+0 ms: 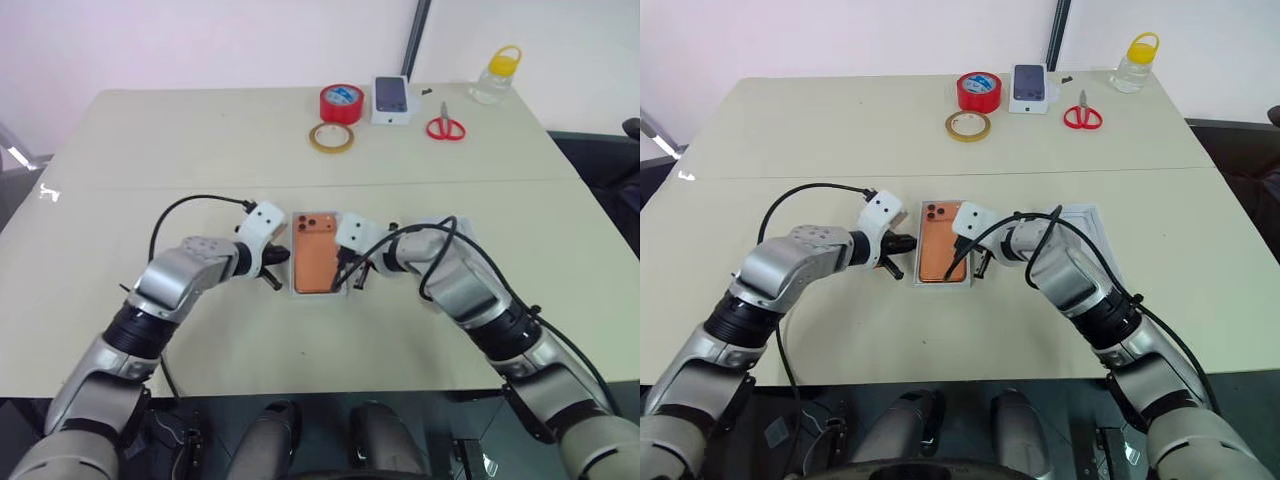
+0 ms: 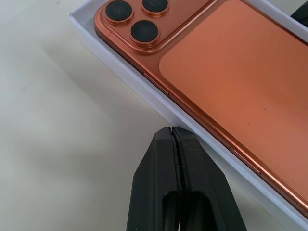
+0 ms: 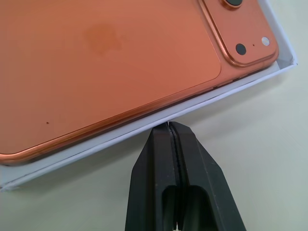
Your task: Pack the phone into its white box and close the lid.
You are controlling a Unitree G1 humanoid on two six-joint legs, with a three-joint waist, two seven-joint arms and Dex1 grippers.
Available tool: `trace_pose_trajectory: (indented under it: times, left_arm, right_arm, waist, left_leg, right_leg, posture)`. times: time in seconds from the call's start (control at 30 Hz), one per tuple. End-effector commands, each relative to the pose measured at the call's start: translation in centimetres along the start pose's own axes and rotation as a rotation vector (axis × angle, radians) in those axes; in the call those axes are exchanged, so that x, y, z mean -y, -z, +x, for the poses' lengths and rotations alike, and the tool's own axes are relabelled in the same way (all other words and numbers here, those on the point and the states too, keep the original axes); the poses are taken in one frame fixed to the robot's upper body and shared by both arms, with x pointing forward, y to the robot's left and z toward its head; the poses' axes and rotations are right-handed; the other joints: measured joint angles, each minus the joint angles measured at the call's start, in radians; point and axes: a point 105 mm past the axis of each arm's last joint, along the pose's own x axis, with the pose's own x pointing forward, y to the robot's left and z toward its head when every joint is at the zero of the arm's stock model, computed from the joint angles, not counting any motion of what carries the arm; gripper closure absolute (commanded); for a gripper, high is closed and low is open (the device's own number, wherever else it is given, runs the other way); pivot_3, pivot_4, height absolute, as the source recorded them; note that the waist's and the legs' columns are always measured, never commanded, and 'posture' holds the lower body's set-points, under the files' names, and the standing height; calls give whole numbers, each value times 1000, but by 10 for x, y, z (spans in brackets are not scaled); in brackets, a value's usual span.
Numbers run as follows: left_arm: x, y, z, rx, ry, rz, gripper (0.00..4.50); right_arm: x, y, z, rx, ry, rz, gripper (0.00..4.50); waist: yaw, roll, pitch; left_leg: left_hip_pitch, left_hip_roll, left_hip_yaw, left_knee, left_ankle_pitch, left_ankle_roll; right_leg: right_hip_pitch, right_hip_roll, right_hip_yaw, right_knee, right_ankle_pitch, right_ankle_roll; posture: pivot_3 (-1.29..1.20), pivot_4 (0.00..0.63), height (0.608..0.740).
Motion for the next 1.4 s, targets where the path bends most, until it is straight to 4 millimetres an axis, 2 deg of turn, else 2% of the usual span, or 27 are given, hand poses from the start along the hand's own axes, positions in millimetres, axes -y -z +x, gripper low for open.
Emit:
trace_pose_trajectory:
  times: [0.03,0.2,0.47,0.67,1.13,1.4]
  left_arm:
    - [45,-17,16,30,186,67,4445]
    - [79,-24,24,23,314,124,4445]
    - [116,-33,34,12,423,169,4445]
    - [119,-30,32,2,441,175,4445]
    - [107,-21,27,-22,391,161,4445]
    - [84,-20,26,-21,316,156,4445]
  right_arm:
    - [-4,-12,-17,58,1,-40,4500]
    - [-8,7,-40,10,7,-40,4500]
    - [-13,34,-70,-81,34,-4,4500]
    - [-12,42,-74,-112,55,13,4500]
    - [-6,55,-72,-149,67,19,4500]
    - [10,62,-85,-165,103,-4,4500]
  waist:
    - [3,0,0]
    - [4,0,0]
    - [3,0,0]
    - [1,0,0]
    - [0,0,0]
    - [1,0,0]
  left_leg:
    - [0,0,0,0,0,0]
    - [-1,-1,0,1,-1,1]
    - [-1,-1,0,1,-1,1]
    - [0,0,0,1,-1,1]
    - [0,0,0,1,-1,1]
    - [0,0,0,1,-1,1]
  right_leg:
    - [0,0,0,0,0,0]
    - [1,-1,-1,0,0,0]
    - [1,-1,-1,0,0,1]
    - [1,0,-1,0,0,1]
    - [1,0,-1,0,0,1]
    - [1,0,-1,0,0,1]
  posture:
    - [0,150,740]
    - [0,150,740]
    - [0,150,740]
    - [0,150,740]
    - [0,150,740]
    - [0,150,740]
